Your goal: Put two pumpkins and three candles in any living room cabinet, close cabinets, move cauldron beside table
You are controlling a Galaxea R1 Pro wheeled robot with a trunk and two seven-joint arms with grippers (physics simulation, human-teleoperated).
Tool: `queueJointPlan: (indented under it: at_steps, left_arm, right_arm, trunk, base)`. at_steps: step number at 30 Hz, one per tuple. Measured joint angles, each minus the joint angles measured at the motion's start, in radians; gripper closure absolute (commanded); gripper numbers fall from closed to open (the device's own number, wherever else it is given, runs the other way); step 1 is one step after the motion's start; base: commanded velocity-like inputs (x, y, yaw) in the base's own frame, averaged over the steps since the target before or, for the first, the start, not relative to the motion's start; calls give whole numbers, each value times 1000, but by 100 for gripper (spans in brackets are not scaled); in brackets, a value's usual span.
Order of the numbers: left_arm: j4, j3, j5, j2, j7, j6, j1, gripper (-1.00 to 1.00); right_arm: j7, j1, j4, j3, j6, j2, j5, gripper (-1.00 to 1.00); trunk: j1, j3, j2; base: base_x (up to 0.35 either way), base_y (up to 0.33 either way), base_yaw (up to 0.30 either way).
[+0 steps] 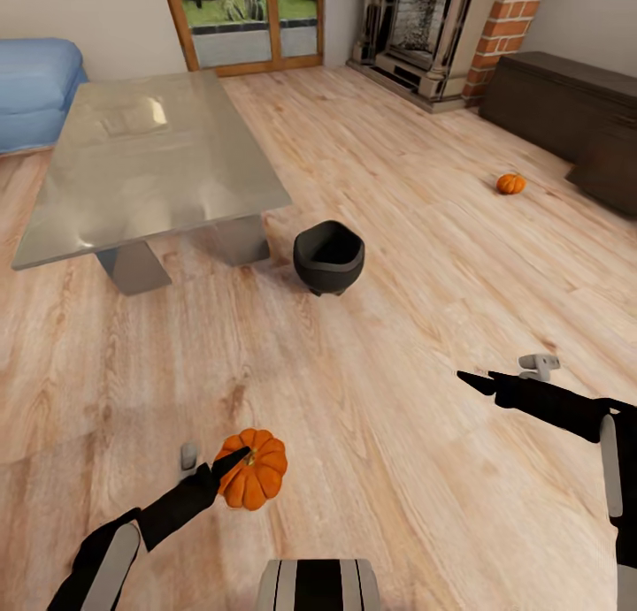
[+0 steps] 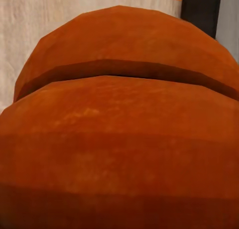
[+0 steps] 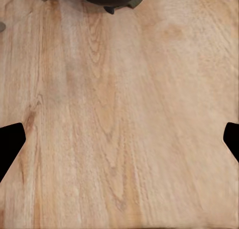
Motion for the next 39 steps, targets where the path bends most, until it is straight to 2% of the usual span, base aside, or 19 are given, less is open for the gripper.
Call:
queueJointPlan:
  at_steps: [6, 14, 30, 38, 39]
  left_arm:
    - [0, -6, -1, -3, 2, -1, -2, 100]
    - [0, -34, -3, -4, 8, -2, -6, 100]
    - [-8, -37, -8, -11, 11, -2, -8, 100]
    - [-7, -37, 2, -17, 84, -1, -9, 100]
    - [-8, -39, 0, -33, 97, 0, -9, 100]
  right_arm:
    - [0, 0, 0, 0, 0, 0, 0, -100]
    - [0, 0, 0, 0, 1, 0, 0, -100]
    - [2, 0, 0, -1, 2, -1, 0, -100]
    - [5, 0, 0, -1, 5, -3, -1, -100]
    - [6, 0, 0, -2, 4, -4, -1, -100]
  trunk:
    - [-3, 23, 1]
    - [-6, 54, 3]
    - [-13, 116, 7]
    - [-17, 147, 9]
    - [-18, 151, 9]
  base:
    - [0, 0, -300]
    - [0, 0, -300]
    - [0, 0, -300]
    - [0, 0, -300]
    - [0, 0, -300]
